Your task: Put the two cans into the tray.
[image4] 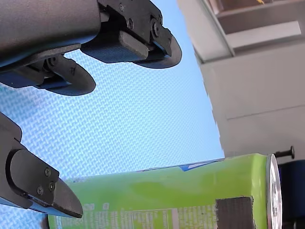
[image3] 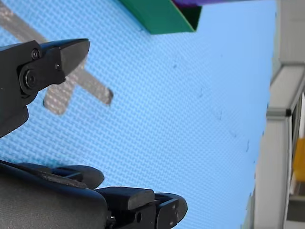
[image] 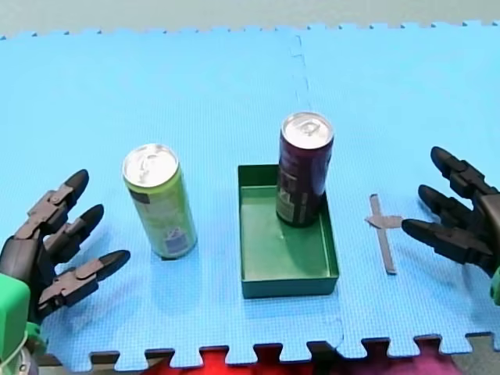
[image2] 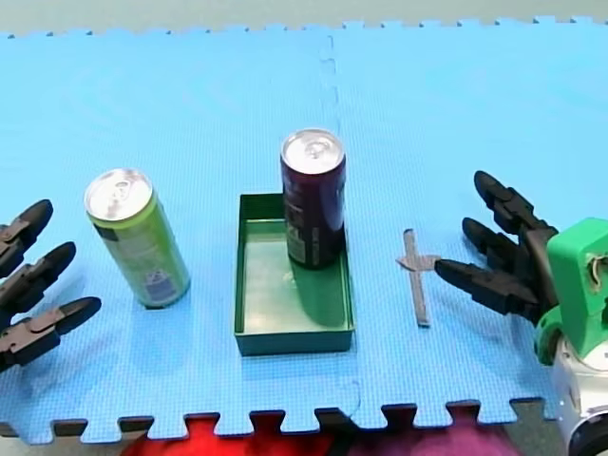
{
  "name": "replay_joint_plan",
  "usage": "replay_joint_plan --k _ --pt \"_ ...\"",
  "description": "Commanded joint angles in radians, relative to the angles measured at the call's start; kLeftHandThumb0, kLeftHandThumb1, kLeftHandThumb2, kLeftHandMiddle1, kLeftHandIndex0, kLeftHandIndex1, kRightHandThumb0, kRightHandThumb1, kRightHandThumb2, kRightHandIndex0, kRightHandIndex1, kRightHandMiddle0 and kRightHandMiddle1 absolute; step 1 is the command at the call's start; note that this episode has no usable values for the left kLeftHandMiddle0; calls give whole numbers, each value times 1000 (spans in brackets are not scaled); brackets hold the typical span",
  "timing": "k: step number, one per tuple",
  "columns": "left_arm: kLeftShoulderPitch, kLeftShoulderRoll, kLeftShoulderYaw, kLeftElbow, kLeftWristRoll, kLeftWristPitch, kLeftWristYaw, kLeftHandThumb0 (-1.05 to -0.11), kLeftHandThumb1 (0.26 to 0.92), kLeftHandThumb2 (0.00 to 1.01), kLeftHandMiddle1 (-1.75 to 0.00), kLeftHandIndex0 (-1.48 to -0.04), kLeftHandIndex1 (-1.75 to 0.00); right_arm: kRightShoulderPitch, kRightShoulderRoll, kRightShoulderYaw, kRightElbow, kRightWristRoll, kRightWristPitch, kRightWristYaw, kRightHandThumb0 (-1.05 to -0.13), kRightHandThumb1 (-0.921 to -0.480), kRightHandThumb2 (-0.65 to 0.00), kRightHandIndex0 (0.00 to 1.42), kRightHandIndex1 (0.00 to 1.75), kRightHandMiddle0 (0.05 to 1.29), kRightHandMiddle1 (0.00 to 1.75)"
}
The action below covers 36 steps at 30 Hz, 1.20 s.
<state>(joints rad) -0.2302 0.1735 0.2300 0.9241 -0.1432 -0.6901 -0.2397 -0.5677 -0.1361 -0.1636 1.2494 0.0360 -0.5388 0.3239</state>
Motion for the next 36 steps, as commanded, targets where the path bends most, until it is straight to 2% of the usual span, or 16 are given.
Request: replay_joint_plan --k 1,6,17,26,36 --pt "-10 8 5 9 -8 3 -5 -988 626 0 -7 -355 0 -7 -8 -5 -4 7 7 7 -926 -686 -2 351 21 239 6" --pt "-21 8 9 25 -10 2 -11 -937 617 0 -4 -342 0 -11 -8 -8 -1 7 13 13 -891 -685 -2 355 14 241 3" --pt "-45 9 6 36 2 9 -5 -865 604 0 -2 -310 0 -20 -5 -10 3 3 18 0 -956 -711 -6 358 5 246 2" --pt "-70 18 -32 19 33 37 -25 -860 602 0 0 -296 0 -18 2 -7 4 -1 16 -19 -1004 -728 -5 359 3 252 2" --pt "-85 27 -45 16 20 70 -81 -871 600 0 0 -297 -1 -15 6 0 4 -10 12 -35 -1033 -746 -6 365 3 262 3"
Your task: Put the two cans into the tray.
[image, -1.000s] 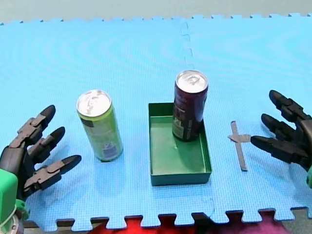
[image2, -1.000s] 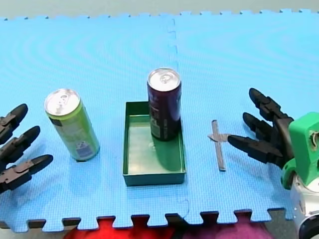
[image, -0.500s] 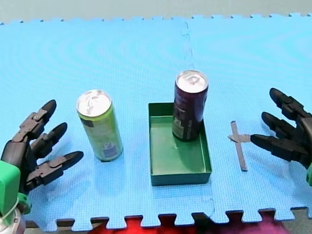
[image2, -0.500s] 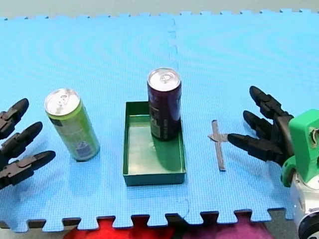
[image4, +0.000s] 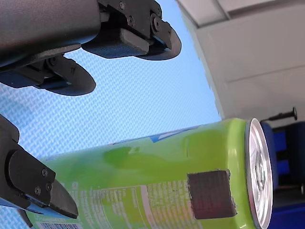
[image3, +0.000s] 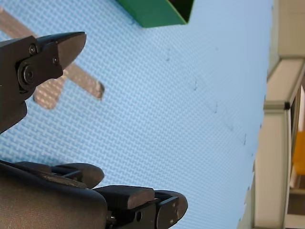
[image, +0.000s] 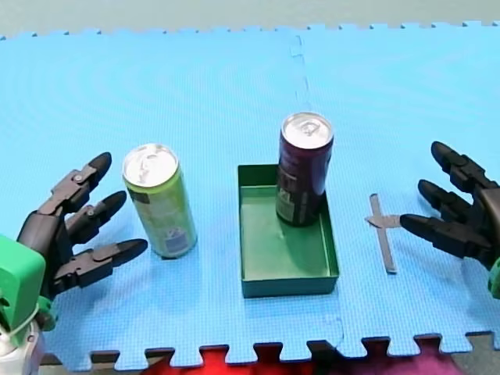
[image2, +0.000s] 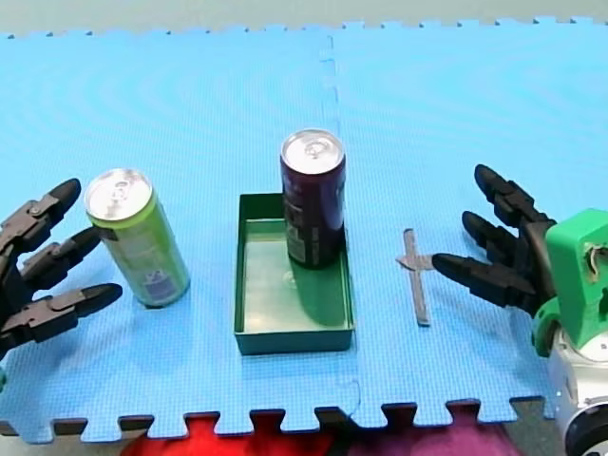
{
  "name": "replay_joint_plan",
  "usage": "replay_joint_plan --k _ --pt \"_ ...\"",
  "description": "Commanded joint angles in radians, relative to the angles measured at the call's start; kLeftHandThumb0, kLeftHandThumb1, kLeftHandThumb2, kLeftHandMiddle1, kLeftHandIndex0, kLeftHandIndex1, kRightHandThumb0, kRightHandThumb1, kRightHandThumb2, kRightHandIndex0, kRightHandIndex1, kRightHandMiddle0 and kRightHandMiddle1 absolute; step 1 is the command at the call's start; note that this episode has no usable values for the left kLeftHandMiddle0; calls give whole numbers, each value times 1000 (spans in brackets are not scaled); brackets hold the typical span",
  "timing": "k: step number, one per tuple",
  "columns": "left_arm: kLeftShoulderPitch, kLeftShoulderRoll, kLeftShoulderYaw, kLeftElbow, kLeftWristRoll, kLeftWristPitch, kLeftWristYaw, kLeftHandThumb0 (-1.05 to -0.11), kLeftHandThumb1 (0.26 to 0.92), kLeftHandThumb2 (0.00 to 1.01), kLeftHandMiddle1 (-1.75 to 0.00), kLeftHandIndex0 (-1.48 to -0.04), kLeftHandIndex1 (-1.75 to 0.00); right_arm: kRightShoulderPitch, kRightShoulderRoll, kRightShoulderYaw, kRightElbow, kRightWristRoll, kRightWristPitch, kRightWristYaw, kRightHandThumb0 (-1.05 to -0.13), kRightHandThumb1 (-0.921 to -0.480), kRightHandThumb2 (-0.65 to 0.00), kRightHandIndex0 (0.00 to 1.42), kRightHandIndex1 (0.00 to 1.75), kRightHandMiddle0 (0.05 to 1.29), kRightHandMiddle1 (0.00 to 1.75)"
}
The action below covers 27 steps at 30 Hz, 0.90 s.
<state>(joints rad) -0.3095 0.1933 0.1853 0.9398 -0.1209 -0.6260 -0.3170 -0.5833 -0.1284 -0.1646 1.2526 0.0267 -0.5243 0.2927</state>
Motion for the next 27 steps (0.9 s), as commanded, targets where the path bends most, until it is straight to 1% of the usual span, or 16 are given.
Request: replay_joint_plan --k 1,9,15,22,27 --pt "-8 8 0 1 -4 8 -9 -873 600 0 0 -298 -1 1 -2 1 2 -1 -3 -5 -1035 -747 -5 365 3 263 3" --pt "-25 8 0 17 -5 9 -25 -891 601 1 -1 -304 -2 3 -3 2 10 -5 -4 -10 -1040 -752 -3 370 3 271 4" --pt "-36 9 -7 23 0 13 -33 -903 604 1 -3 -308 -2 3 -5 -1 16 -5 -5 -5 -1041 -755 -2 372 3 276 3" --pt "-31 25 -17 3 -2 38 -68 -927 610 2 -2 -308 -1 1 -8 -10 20 1 -5 16 -1043 -757 -1 369 0 277 2" --pt "-31 24 -14 -3 -13 52 -85 -943 616 3 -2 -313 -2 2 -6 -14 21 3 -6 26 -1039 -757 -1 364 0 277 1"
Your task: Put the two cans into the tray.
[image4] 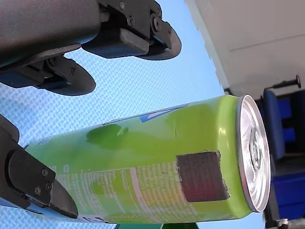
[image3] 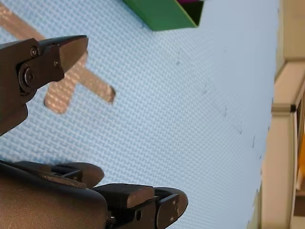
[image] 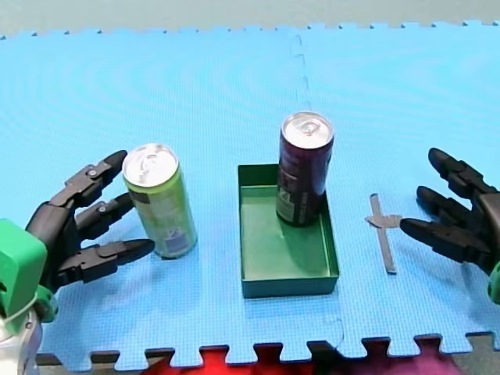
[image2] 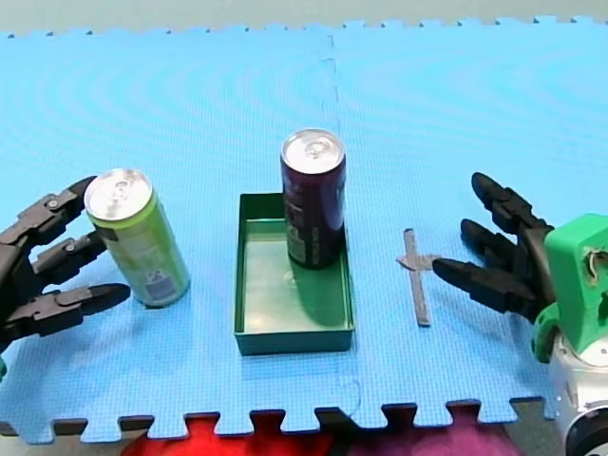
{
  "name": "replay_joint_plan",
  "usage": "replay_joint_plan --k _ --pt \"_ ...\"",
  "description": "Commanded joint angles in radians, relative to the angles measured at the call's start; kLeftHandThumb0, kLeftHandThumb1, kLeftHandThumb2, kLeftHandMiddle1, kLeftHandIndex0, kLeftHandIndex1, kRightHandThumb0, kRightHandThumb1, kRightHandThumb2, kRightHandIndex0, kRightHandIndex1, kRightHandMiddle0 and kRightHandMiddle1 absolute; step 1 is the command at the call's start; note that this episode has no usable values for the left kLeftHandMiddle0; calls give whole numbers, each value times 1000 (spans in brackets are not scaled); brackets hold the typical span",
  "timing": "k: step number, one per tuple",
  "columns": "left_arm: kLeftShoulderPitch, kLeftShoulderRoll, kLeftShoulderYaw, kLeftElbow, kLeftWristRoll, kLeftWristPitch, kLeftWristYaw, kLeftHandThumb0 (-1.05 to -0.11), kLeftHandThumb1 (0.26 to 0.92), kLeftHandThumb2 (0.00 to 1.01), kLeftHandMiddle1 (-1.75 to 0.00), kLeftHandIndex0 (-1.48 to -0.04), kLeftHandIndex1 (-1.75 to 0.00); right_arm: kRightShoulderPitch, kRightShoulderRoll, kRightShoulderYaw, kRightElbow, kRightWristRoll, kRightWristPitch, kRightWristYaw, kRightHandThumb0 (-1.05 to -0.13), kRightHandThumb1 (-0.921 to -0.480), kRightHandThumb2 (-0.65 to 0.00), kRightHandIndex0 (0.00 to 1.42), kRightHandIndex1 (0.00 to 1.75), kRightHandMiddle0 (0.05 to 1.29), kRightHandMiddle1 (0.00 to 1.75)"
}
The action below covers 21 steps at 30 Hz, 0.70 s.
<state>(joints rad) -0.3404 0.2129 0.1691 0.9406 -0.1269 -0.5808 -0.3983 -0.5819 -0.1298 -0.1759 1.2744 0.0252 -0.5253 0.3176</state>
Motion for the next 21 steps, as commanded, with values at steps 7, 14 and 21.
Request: replay_joint_plan --k 7,14,21 --pt "-8 5 2 -4 -11 21 -16 -970 624 4 -1 -319 -3 0 -4 -7 1 6 -3 2 -1041 -757 0 357 0 278 1" --pt "-26 2 2 14 -13 22 -23 -994 633 4 -1 -327 -4 0 -5 -8 3 6 -4 1 -1046 -758 0 356 0 283 2" --pt "-42 4 3 29 -12 22 -20 -1015 642 4 0 -334 -4 1 -3 -9 4 7 -3 4 -1040 -755 0 352 0 288 3"
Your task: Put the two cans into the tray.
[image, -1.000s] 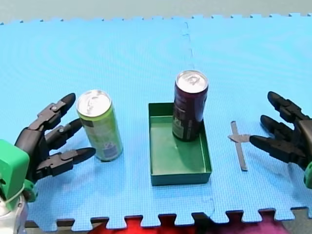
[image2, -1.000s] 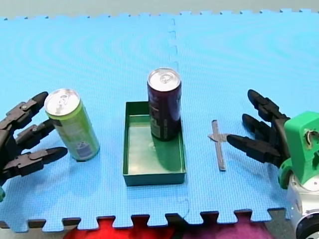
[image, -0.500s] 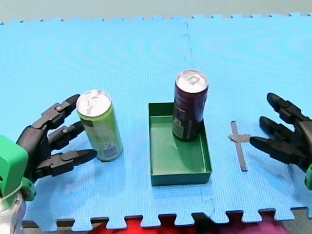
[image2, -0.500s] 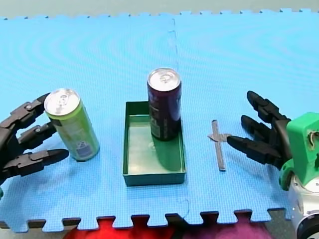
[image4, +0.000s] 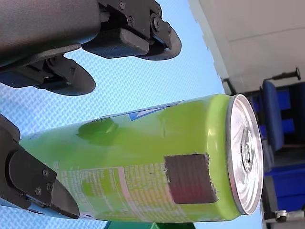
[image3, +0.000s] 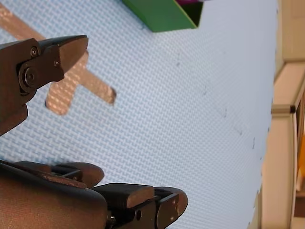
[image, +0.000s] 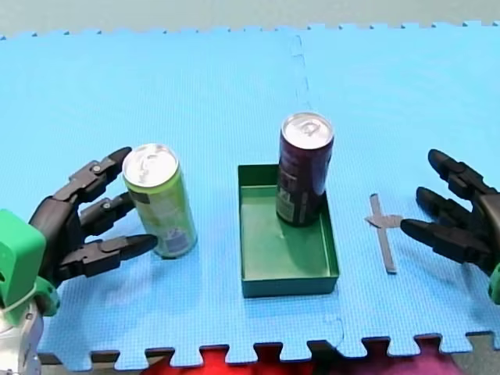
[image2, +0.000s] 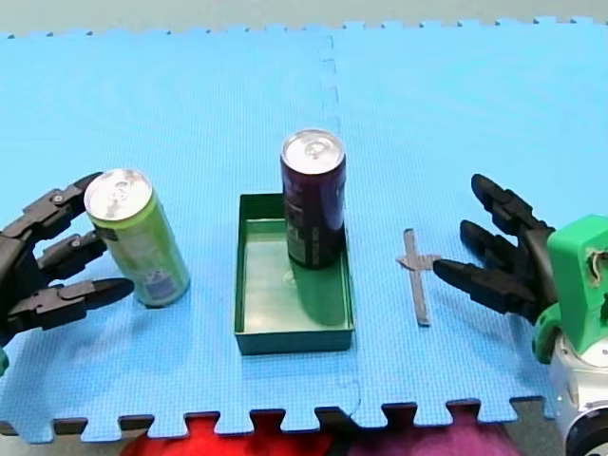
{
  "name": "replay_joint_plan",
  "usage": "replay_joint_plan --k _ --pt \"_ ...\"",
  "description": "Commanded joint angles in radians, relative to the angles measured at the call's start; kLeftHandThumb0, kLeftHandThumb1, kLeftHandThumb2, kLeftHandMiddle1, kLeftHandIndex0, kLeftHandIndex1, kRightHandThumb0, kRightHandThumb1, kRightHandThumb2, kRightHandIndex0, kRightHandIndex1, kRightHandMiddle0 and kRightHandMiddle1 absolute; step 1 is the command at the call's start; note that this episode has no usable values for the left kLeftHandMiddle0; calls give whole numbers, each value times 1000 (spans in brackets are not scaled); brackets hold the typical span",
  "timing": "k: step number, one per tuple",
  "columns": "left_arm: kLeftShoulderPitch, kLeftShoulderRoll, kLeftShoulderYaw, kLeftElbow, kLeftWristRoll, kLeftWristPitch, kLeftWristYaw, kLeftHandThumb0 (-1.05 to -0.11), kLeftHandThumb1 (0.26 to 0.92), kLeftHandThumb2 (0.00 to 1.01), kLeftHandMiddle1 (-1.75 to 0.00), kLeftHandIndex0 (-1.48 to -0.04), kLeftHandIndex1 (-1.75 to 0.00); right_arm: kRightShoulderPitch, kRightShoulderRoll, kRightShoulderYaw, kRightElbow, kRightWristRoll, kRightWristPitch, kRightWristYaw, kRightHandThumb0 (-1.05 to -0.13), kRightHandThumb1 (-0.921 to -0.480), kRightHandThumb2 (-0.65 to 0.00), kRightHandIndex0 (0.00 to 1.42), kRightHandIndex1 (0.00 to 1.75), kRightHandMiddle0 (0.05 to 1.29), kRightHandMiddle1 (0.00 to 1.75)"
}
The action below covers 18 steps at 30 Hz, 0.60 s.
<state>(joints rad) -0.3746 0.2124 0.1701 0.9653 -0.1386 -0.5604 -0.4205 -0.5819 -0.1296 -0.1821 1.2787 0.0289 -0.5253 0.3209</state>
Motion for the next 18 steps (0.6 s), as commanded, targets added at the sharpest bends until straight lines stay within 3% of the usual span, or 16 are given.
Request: replay_joint_plan --k 1,18 --pt "-10 4 3 6 0 2 3 -1019 643 4 0 -335 -4 1 -3 -3 -1 4 -3 1 -1039 -754 0 353 0 289 3" --pt "-31 3 -3 7 14 13 24 -1048 658 3 0 -348 -4 2 -2 -7 -1 10 -3 11 -1010 -751 0 348 0 296 1"
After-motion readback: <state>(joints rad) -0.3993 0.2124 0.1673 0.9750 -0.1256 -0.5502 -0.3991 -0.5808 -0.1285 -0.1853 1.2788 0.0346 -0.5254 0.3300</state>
